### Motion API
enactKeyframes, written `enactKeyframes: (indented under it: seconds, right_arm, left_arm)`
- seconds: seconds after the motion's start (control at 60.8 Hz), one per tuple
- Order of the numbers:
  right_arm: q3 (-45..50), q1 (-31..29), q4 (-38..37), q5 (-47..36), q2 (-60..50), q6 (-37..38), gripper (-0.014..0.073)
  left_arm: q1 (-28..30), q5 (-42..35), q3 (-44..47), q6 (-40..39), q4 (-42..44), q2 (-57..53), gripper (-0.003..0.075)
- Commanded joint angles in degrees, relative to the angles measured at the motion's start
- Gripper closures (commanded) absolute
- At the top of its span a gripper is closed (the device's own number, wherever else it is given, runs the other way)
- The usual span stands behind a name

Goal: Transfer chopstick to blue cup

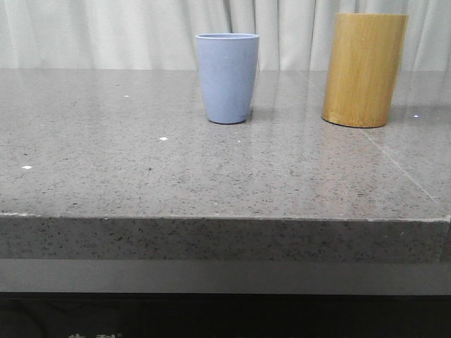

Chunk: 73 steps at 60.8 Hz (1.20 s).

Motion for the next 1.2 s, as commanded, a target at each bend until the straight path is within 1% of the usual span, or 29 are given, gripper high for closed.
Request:
enactKeyframes:
  seconds: [0.0,0.164,0.28,0.378,0.51,0.74,0.789,0.872,1.003,1.052,1.118,1.184]
  right_arm:
    - [-2.14,3.93,1.08,-4.07,-3.59,-0.62,0.0658]
    - [-1.9,13.92,0.05,-7.93,-3.06,-1.12,0.0658]
    - [-1.9,20.87,-5.31,-10.64,-0.87,-1.27,0.0658]
    - [-1.9,24.87,-10.25,-12.53,1.66,-1.27,0.0658]
    - [-1.9,27.36,-13.24,-13.64,5.57,-1.27,0.0658]
    - [-1.9,27.44,-13.31,-14.1,10.15,-1.27,0.0653]
    - [-1.9,27.44,-13.31,-14.27,10.45,-1.22,0.0625]
    - [-1.9,27.44,-13.31,-14.4,10.73,-1.22,0.0543]
    - [-1.9,27.44,-13.31,-14.4,10.73,-0.75,0.0295]
    - [-1.96,27.44,-13.31,-14.4,10.67,-0.51,0.0224]
    - [-2.01,27.44,-13.31,-14.27,10.18,-0.47,0.0173]
    - [-2.01,27.38,-13.31,-13.87,9.3,-0.47,0.0174]
  left_arm:
    - [-0.06,-3.71,-1.33,-0.45,-0.75,-0.09,0.0573]
    - [-0.06,-3.71,-1.33,-0.45,-0.75,-0.09,0.0573]
    - [-0.06,-3.71,-1.33,-0.45,-0.75,-0.09,0.0573]
    - [-0.06,-3.71,-1.33,-0.45,-0.75,-0.09,0.0573]
    - [-0.06,-3.71,-1.33,-0.45,-0.75,-0.09,0.0573]
    - [-0.06,-3.87,-1.33,-0.45,-0.75,-0.09,0.0573]
    - [-0.06,-3.87,-1.33,-0.45,-0.75,-0.09,0.0573]
    - [-0.06,-3.87,-1.33,-0.45,-0.75,-0.09,0.0573]
    - [-0.06,-4.08,-1.33,-0.45,-0.75,-0.09,0.0573]
    - [-0.06,-4.34,-1.33,-0.45,-0.75,-0.09,0.0573]
    - [-0.06,-4.42,-1.33,-0.45,-0.75,-0.09,0.0573]
    - [-0.06,-4.42,-1.33,-0.45,-0.75,-0.09,0.0573]
